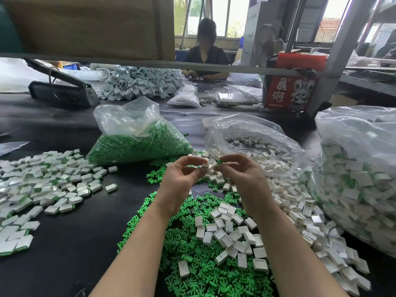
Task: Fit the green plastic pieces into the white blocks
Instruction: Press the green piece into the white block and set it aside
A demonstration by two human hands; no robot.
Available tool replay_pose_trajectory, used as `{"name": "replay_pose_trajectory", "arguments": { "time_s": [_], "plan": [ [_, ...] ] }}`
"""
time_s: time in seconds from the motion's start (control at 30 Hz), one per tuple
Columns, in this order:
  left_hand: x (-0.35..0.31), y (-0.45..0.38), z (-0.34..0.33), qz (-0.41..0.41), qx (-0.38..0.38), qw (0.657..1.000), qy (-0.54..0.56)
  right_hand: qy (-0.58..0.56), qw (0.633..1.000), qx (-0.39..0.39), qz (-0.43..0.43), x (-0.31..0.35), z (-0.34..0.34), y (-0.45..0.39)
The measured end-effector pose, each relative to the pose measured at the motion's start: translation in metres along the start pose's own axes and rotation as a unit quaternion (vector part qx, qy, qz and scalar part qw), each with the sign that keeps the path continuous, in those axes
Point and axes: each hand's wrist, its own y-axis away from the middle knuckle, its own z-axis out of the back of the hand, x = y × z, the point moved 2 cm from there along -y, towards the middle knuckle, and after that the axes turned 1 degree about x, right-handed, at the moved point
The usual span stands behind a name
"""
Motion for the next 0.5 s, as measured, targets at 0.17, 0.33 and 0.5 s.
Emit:
{"name": "replay_pose_trajectory", "arguments": {
  "time_s": [0.17,0.33,0.5],
  "plan": [
    [0.0017,-0.0009,-0.0018,0.023,0.002,0.998,0.055,-0.055,0.998,-0.008,-0.033,-0.0020,-0.0021,-0.0003],
    [0.0036,-0.0016,0.0007,0.037,0.008,0.995,0.094,-0.133,0.988,0.020,-0.077,-0.0023,-0.0039,-0.0006],
    [0.0034,-0.0001,0.0009,0.032,-0.004,0.997,0.070,-0.131,0.988,0.034,-0.067,-0.0032,-0.0065,-0.0008]
  ]
}}
